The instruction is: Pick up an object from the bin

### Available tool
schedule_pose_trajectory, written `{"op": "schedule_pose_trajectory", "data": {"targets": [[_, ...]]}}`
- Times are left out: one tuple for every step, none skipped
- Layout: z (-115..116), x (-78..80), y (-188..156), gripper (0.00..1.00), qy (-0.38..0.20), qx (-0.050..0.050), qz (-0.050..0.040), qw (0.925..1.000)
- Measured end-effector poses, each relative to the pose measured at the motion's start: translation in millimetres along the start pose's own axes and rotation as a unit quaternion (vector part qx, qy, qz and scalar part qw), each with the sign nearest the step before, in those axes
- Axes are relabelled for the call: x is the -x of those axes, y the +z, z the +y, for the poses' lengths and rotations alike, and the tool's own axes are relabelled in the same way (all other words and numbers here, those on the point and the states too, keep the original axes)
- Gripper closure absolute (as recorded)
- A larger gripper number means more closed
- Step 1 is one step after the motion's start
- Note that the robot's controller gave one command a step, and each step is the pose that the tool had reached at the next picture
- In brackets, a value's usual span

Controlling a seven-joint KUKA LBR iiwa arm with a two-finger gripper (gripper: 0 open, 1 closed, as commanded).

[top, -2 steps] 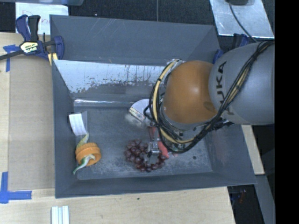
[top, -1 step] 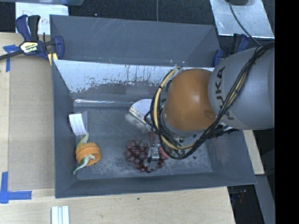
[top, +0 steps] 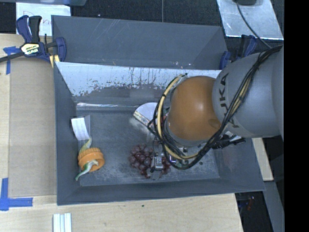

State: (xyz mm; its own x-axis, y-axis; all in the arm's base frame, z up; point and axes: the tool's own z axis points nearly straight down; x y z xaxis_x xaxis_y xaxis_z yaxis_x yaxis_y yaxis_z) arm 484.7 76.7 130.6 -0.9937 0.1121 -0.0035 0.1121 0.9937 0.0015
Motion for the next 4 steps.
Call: {"op": "schedule_pose_trajectory", "data": {"targets": [[-14,0.6,57,0.00,0.119,0.002,-0.0017,0.9929],[-27,15.6,59,1.00,0.018,0.002,-0.0057,0.9998],[-27,15.6,59,1.00,0.018,0.002,-0.0057,0.9998],[-27,14.8,46,1.00,0.018,0.002,-0.0051,0.9998]]}}
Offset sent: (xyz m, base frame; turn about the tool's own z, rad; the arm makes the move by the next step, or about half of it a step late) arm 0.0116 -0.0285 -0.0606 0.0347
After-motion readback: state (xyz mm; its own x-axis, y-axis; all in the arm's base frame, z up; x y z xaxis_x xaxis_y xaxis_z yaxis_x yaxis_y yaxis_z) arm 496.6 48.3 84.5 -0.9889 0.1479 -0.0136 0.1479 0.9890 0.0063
